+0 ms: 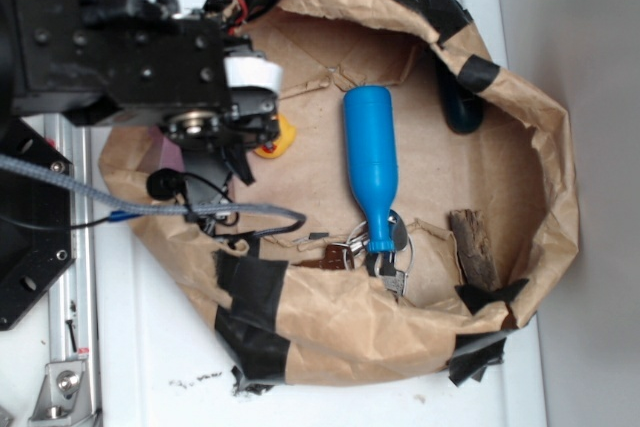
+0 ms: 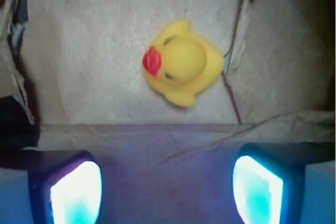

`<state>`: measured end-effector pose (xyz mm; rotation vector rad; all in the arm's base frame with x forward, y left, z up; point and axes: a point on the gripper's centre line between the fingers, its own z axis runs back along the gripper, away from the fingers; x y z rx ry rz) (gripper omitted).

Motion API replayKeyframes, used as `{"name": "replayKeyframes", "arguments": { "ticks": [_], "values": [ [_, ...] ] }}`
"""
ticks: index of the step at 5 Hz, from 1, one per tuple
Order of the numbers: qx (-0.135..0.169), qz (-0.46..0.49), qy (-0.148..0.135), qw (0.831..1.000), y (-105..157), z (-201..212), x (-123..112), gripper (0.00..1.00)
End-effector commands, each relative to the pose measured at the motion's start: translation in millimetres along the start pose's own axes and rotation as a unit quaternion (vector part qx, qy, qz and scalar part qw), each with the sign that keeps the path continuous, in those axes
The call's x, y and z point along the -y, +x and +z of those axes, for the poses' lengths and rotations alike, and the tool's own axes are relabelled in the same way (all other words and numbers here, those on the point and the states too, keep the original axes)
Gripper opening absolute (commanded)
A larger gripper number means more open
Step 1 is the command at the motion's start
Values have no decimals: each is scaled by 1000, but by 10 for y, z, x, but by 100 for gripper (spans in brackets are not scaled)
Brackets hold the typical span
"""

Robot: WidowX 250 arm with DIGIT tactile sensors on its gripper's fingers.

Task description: Grab the yellow duck.

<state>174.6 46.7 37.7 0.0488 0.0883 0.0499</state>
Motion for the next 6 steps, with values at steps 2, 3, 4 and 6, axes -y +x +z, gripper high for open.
{"name": "replayKeyframes", "arguments": {
  "ticks": [2,3,4,6],
  "values": [
    [7,21,0,1000,271,38,-114,100],
    [5,19,4,1000,351,26,-95,100],
    [7,24,3,1000,448,41,-91,100],
    [10,24,5,1000,624,37,-79,100]
  ]
}}
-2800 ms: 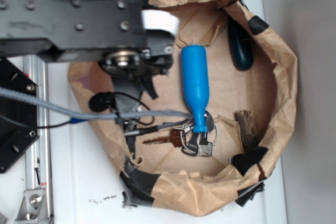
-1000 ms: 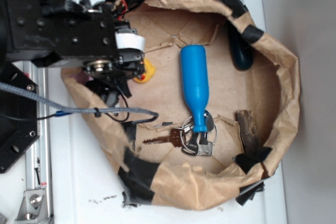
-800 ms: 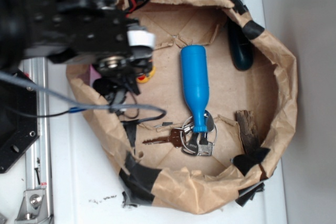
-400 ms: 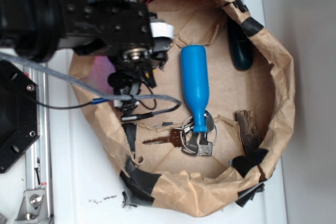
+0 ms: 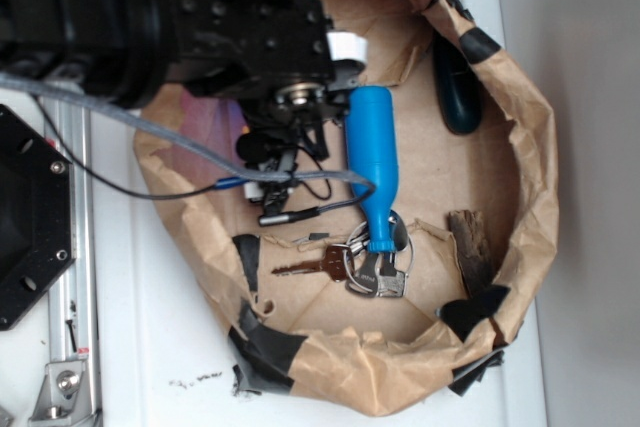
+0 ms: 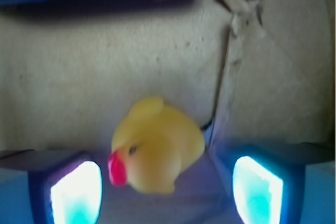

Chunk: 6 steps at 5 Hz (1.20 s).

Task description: Grab the yellow duck.

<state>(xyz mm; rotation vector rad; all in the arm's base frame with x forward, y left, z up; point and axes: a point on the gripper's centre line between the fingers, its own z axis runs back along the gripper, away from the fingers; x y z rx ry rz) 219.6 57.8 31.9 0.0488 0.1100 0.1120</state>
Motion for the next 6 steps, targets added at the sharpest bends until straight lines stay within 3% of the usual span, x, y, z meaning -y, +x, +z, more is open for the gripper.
{"name": "replayKeyframes", "arguments": {
  "ticks": [1,2,3,6],
  "values": [
    [18,-6,7,1000,209,10,21,100],
    [15,-10,9,1000,220,-32,41,100],
    [21,-8,5,1000,225,-29,56,0],
    [44,-11,8,999,150,131,73,0]
  ]
}}
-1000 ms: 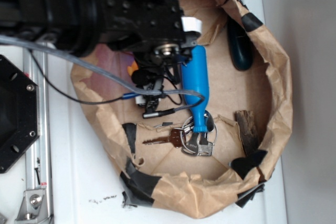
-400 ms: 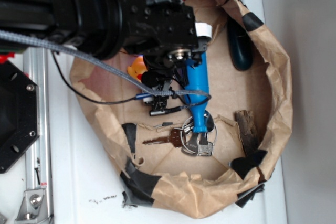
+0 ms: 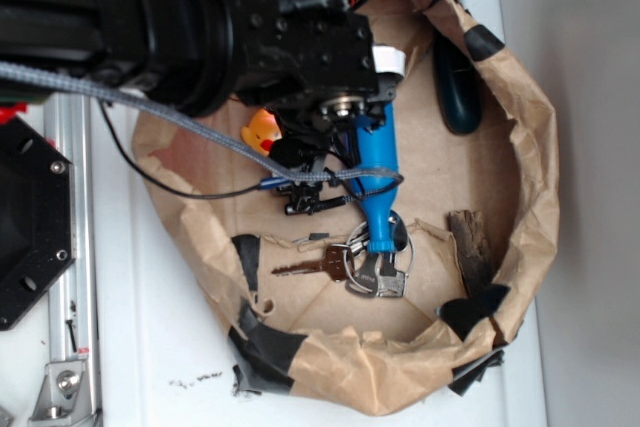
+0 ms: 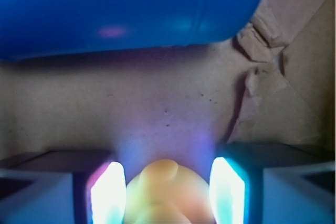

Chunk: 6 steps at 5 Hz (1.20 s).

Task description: Grab the yellow duck.

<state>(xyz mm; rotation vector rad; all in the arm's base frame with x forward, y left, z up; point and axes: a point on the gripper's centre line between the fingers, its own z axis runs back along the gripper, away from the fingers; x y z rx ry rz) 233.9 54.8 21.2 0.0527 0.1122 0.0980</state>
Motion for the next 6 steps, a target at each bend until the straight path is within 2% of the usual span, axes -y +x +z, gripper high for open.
{"name": "replayKeyframes", "arguments": {
  "ticks": [1,2,3,4,5,6],
  "values": [
    [56,-1,3,998,8,304,5,0],
    [63,2,3,998,28,379,4,0],
    [128,14,-27,991,278,926,83,0],
    [150,20,-46,987,426,1469,95,0],
    [152,15,-50,987,457,1665,150,0],
    [148,7,-51,988,422,1681,206,0]
  ]
}}
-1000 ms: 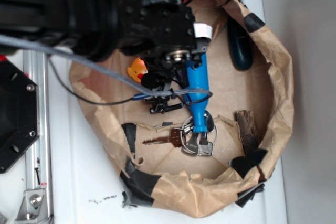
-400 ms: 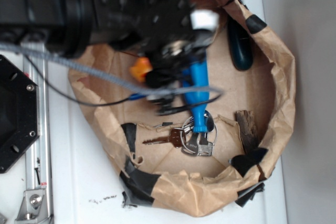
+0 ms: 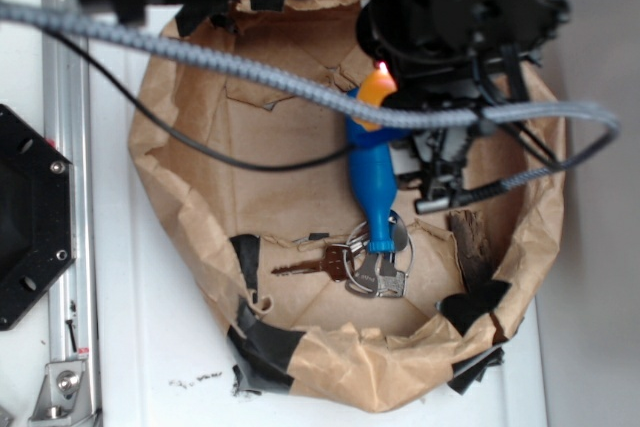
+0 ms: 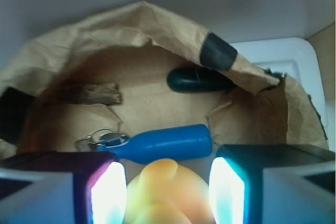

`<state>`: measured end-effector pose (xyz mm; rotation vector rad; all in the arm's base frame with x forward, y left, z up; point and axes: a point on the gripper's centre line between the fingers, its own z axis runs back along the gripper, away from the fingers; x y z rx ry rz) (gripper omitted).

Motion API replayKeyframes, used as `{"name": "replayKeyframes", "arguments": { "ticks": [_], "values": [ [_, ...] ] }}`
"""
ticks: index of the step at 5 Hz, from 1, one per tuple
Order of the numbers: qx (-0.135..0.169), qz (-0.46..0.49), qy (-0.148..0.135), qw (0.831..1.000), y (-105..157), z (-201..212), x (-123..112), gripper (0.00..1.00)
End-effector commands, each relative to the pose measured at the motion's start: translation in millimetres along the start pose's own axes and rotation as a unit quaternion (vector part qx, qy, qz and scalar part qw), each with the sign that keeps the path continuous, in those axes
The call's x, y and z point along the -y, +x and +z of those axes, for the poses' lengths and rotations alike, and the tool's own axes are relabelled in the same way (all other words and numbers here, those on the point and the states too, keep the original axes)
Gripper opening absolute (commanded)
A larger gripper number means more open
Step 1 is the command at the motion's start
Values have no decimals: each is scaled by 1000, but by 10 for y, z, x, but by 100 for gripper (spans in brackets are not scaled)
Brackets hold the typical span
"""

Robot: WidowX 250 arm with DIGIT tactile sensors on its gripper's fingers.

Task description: Grab the yellow duck.

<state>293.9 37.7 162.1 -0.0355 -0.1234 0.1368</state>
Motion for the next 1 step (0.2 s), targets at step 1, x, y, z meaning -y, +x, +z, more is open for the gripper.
{"name": "replayKeyframes", "arguments": {
  "ticks": [1],
  "values": [
    [23,-15,-10,1000,17,173,101,0]
  ]
}}
